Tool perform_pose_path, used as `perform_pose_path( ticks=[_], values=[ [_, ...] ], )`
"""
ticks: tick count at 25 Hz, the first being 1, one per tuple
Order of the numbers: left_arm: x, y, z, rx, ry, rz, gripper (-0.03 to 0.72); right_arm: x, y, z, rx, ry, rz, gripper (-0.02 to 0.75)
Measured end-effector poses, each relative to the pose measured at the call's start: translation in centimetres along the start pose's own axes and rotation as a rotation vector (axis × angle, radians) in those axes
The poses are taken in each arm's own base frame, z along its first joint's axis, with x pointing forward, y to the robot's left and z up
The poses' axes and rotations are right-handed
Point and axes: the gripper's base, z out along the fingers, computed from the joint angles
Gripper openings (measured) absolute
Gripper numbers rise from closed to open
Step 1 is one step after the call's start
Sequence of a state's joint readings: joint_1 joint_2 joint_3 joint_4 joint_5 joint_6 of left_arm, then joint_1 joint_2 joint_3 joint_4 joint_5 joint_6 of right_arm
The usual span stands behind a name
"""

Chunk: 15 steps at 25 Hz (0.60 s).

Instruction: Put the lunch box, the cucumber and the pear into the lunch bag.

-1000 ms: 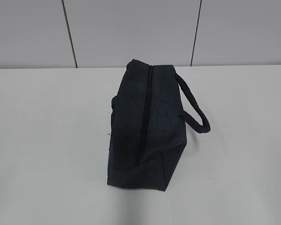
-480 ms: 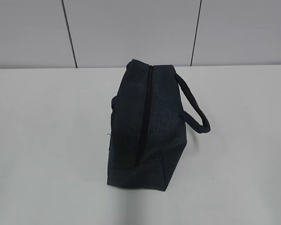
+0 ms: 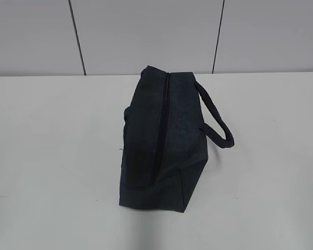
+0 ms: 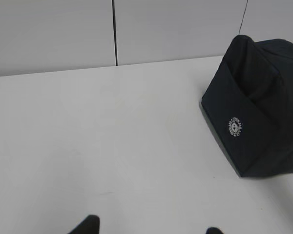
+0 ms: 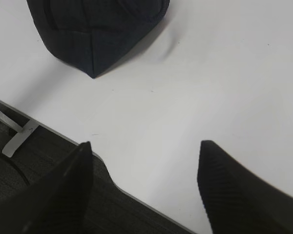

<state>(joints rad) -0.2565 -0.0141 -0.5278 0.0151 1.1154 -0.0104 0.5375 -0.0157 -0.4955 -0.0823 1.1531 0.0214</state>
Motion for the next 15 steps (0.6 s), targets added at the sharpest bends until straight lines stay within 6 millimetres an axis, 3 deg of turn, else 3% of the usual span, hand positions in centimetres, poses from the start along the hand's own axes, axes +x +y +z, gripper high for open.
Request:
perform_pose_path(
  ticks=[15],
  values=[
    [0.00,0.00,0.00,0.000,0.000,0.000,0.333,0.00,-0.14,0.00,0.015,0.000,-0.007,0.515]
  ],
)
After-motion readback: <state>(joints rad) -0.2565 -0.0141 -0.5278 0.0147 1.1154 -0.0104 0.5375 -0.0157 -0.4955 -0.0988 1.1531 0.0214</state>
